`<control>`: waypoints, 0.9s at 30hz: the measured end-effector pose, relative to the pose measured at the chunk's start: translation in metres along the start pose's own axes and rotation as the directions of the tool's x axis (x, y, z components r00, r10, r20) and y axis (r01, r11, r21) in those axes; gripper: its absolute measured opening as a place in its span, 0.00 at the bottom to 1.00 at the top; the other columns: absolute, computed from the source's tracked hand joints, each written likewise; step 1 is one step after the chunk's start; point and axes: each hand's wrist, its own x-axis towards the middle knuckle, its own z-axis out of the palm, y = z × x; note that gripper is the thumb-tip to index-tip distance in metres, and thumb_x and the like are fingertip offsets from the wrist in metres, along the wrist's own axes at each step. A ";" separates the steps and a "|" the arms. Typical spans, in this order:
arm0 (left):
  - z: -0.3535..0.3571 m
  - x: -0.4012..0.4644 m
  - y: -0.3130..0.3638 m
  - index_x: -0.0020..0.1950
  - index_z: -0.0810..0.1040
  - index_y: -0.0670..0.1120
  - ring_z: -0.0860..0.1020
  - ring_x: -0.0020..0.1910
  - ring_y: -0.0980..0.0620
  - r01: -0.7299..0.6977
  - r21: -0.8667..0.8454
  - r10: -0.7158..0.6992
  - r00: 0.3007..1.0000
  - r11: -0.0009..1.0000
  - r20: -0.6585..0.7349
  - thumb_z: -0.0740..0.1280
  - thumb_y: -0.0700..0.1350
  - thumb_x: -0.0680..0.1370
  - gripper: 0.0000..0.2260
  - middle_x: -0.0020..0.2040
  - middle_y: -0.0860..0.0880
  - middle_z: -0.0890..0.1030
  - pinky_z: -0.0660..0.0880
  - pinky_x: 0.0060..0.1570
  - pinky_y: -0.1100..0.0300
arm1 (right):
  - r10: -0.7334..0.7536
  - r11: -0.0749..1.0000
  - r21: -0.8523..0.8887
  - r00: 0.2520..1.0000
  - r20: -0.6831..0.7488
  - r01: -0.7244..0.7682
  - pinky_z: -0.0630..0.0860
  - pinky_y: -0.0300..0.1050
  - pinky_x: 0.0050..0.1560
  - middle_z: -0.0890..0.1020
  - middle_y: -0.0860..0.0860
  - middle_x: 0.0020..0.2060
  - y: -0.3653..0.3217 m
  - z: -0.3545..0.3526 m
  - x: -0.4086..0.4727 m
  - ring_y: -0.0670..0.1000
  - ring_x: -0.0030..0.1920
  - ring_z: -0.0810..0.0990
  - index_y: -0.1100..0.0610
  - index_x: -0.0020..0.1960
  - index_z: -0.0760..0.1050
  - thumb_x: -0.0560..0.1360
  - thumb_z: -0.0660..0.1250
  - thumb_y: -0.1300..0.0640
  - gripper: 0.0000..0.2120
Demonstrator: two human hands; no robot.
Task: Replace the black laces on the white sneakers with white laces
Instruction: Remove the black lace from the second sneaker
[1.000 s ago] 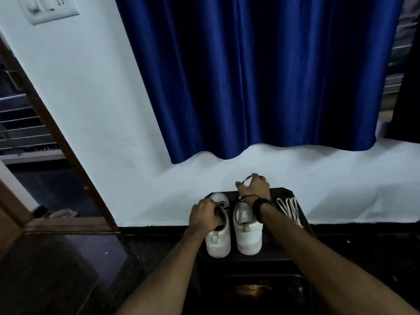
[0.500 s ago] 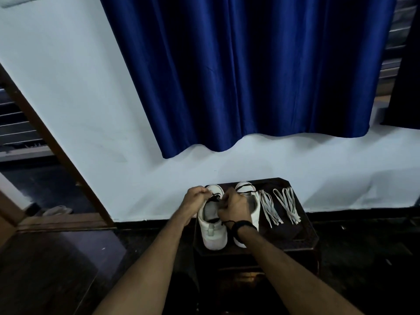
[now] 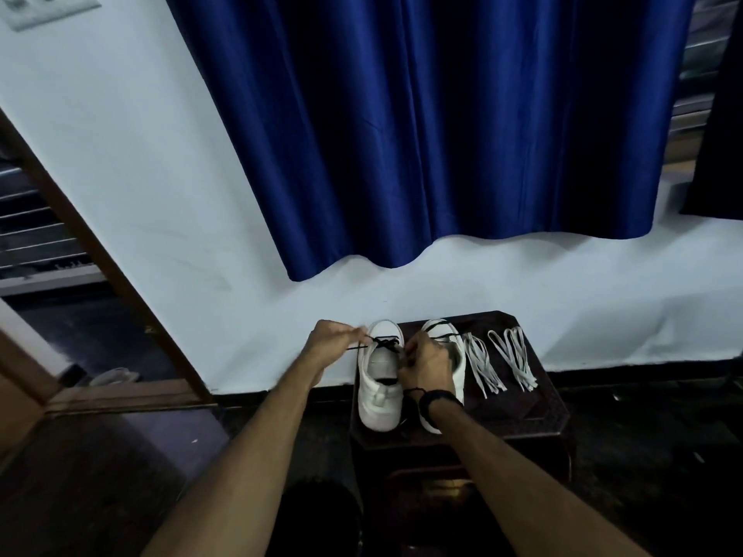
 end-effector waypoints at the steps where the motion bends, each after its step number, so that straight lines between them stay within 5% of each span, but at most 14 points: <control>1: -0.003 -0.002 0.000 0.42 0.86 0.45 0.73 0.35 0.58 -0.030 -0.112 0.027 0.999 0.993 -0.020 0.71 0.48 0.77 0.09 0.29 0.58 0.78 0.69 0.48 0.64 | -0.019 1.000 -0.009 1.000 -0.015 0.019 0.69 0.43 0.37 0.80 0.55 0.37 0.000 0.002 -0.001 0.56 0.40 0.78 0.59 0.45 0.73 0.70 0.69 0.59 0.07; 5: -0.021 -0.001 0.001 0.40 0.78 0.48 0.76 0.38 0.54 -0.086 -0.729 -0.114 0.969 0.679 -0.220 0.66 0.47 0.80 0.10 0.32 0.53 0.77 0.69 0.47 0.59 | 0.007 1.000 -0.019 1.000 0.009 -0.007 0.70 0.43 0.38 0.81 0.55 0.36 -0.002 0.003 -0.001 0.57 0.40 0.80 0.58 0.50 0.72 0.71 0.69 0.58 0.10; 7: -0.026 0.004 -0.006 0.40 0.77 0.48 0.76 0.38 0.53 -0.035 -0.799 -0.286 0.923 0.600 -0.255 0.64 0.49 0.79 0.10 0.35 0.51 0.78 0.68 0.43 0.59 | 0.026 1.000 0.000 1.000 0.008 -0.026 0.68 0.39 0.36 0.80 0.54 0.35 -0.001 0.002 0.000 0.56 0.39 0.80 0.57 0.51 0.72 0.72 0.69 0.58 0.10; 8: -0.025 0.006 -0.013 0.43 0.79 0.46 0.77 0.39 0.51 0.026 -0.750 -0.362 0.886 0.661 -0.289 0.64 0.50 0.78 0.09 0.37 0.49 0.79 0.70 0.41 0.58 | 0.028 1.000 0.010 1.000 0.009 -0.029 0.66 0.38 0.36 0.80 0.54 0.34 0.000 0.003 0.000 0.56 0.39 0.80 0.57 0.50 0.72 0.72 0.69 0.58 0.10; 10: -0.017 0.008 -0.031 0.58 0.80 0.41 0.78 0.50 0.44 0.240 -0.325 -0.380 0.786 0.915 -0.488 0.67 0.51 0.76 0.16 0.51 0.43 0.80 0.75 0.48 0.55 | 0.031 0.999 0.008 0.999 0.013 -0.031 0.65 0.37 0.36 0.81 0.54 0.34 0.002 0.004 0.000 0.55 0.40 0.81 0.57 0.50 0.72 0.72 0.69 0.58 0.09; 11: -0.012 0.007 -0.038 0.63 0.77 0.42 0.76 0.57 0.41 0.283 -0.050 -0.259 0.773 0.958 -0.579 0.69 0.51 0.75 0.20 0.58 0.42 0.78 0.75 0.54 0.52 | 0.032 0.999 0.002 0.999 0.014 -0.032 0.65 0.37 0.36 0.81 0.54 0.34 0.002 0.004 0.001 0.55 0.40 0.81 0.56 0.50 0.72 0.72 0.69 0.57 0.09; 12: -0.007 0.007 -0.042 0.65 0.76 0.44 0.74 0.61 0.42 0.212 0.160 -0.078 0.801 0.964 -0.594 0.71 0.50 0.74 0.22 0.62 0.43 0.76 0.74 0.59 0.50 | 0.031 1.000 -0.002 0.999 0.017 -0.031 0.65 0.37 0.37 0.81 0.53 0.34 0.003 0.005 0.001 0.55 0.40 0.81 0.56 0.50 0.72 0.72 0.69 0.57 0.10; 14: 0.006 0.008 -0.038 0.64 0.78 0.47 0.77 0.57 0.46 -0.109 0.328 0.243 0.884 0.938 -0.399 0.73 0.48 0.74 0.19 0.58 0.48 0.77 0.75 0.57 0.53 | 0.019 1.000 -0.004 1.000 0.023 -0.019 0.65 0.37 0.37 0.81 0.53 0.34 0.003 0.005 0.001 0.55 0.41 0.81 0.56 0.50 0.72 0.72 0.69 0.57 0.10; 16: 0.023 0.013 -0.035 0.60 0.81 0.51 0.77 0.52 0.48 -0.328 0.530 0.407 0.913 0.782 -0.035 0.73 0.51 0.73 0.16 0.53 0.52 0.78 0.75 0.53 0.55 | 0.011 1.000 0.000 0.999 0.031 -0.011 0.66 0.38 0.37 0.81 0.55 0.36 0.004 0.004 0.002 0.56 0.42 0.81 0.57 0.50 0.72 0.72 0.69 0.58 0.10; 17: 0.030 0.014 -0.034 0.58 0.82 0.52 0.76 0.52 0.49 -0.397 0.678 0.437 0.891 0.618 0.124 0.71 0.53 0.73 0.14 0.52 0.52 0.78 0.75 0.52 0.55 | 0.010 1.000 -0.004 0.999 0.035 -0.009 0.67 0.39 0.38 0.82 0.55 0.37 0.004 0.005 0.002 0.56 0.42 0.81 0.58 0.51 0.72 0.72 0.69 0.57 0.10; 19: 0.040 0.017 -0.038 0.52 0.84 0.51 0.74 0.54 0.50 -0.447 0.826 0.486 0.837 0.343 0.251 0.67 0.53 0.75 0.11 0.51 0.52 0.79 0.73 0.51 0.54 | -0.003 1.000 -0.017 1.000 0.027 0.003 0.69 0.43 0.40 0.82 0.56 0.39 0.005 0.004 0.001 0.57 0.43 0.81 0.58 0.51 0.72 0.74 0.69 0.55 0.10; 20: 0.043 0.017 -0.040 0.48 0.85 0.50 0.74 0.53 0.50 -0.446 0.832 0.521 0.821 0.331 0.233 0.67 0.52 0.75 0.10 0.50 0.52 0.79 0.73 0.50 0.55 | -0.012 1.000 -0.020 1.000 0.020 0.012 0.69 0.44 0.41 0.82 0.56 0.39 0.005 0.005 0.000 0.57 0.44 0.81 0.58 0.51 0.72 0.74 0.68 0.56 0.09; 24: 0.039 0.012 -0.027 0.43 0.84 0.48 0.79 0.45 0.51 -0.439 0.450 0.571 0.794 0.777 -0.211 0.67 0.52 0.77 0.10 0.42 0.52 0.82 0.77 0.44 0.55 | -0.015 1.000 -0.026 1.000 0.026 0.015 0.69 0.41 0.42 0.83 0.56 0.42 0.004 0.001 0.001 0.57 0.46 0.81 0.59 0.53 0.73 0.74 0.67 0.59 0.09; 27: 0.012 0.013 0.000 0.45 0.85 0.47 0.81 0.43 0.50 -0.396 -0.057 0.264 0.705 0.916 -0.659 0.69 0.42 0.77 0.05 0.42 0.48 0.84 0.79 0.50 0.54 | 0.006 1.000 -0.015 1.000 0.027 -0.005 0.71 0.44 0.42 0.83 0.57 0.42 0.005 0.001 0.001 0.58 0.46 0.81 0.58 0.52 0.72 0.74 0.66 0.59 0.08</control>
